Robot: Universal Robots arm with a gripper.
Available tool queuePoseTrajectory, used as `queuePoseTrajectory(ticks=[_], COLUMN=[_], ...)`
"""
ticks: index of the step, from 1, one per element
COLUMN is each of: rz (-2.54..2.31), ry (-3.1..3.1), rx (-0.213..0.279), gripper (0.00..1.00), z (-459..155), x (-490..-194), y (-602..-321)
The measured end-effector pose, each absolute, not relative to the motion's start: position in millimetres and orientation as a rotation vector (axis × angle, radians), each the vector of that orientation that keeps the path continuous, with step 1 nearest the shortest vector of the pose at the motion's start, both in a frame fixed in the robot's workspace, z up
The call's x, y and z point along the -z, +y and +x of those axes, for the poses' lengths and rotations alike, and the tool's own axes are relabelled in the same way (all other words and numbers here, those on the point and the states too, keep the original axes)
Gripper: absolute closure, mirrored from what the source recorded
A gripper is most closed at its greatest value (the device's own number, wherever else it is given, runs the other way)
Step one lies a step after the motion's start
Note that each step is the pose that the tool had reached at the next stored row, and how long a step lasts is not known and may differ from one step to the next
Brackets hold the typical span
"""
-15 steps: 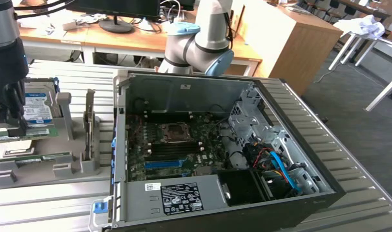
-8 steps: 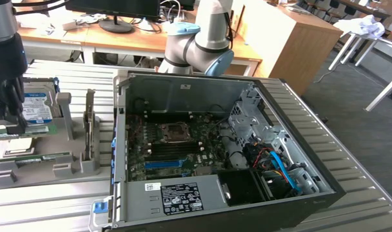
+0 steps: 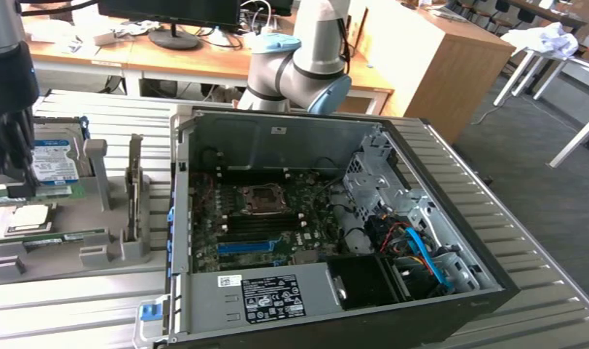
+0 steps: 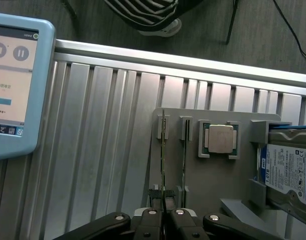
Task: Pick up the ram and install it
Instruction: 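Pick up the ram and move it above insertion slot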
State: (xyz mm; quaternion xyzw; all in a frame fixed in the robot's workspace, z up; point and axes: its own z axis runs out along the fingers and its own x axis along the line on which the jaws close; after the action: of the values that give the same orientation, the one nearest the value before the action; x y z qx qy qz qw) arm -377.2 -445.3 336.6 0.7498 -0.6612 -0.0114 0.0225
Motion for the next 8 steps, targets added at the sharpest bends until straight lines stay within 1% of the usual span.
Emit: queuePoseTrajectory(ticks=[8], rz=[2.322], ry=[-2.048], rx=[0.034], gripper=[0.87], z=[-377.2], x=[-343.8], y=[-445.3])
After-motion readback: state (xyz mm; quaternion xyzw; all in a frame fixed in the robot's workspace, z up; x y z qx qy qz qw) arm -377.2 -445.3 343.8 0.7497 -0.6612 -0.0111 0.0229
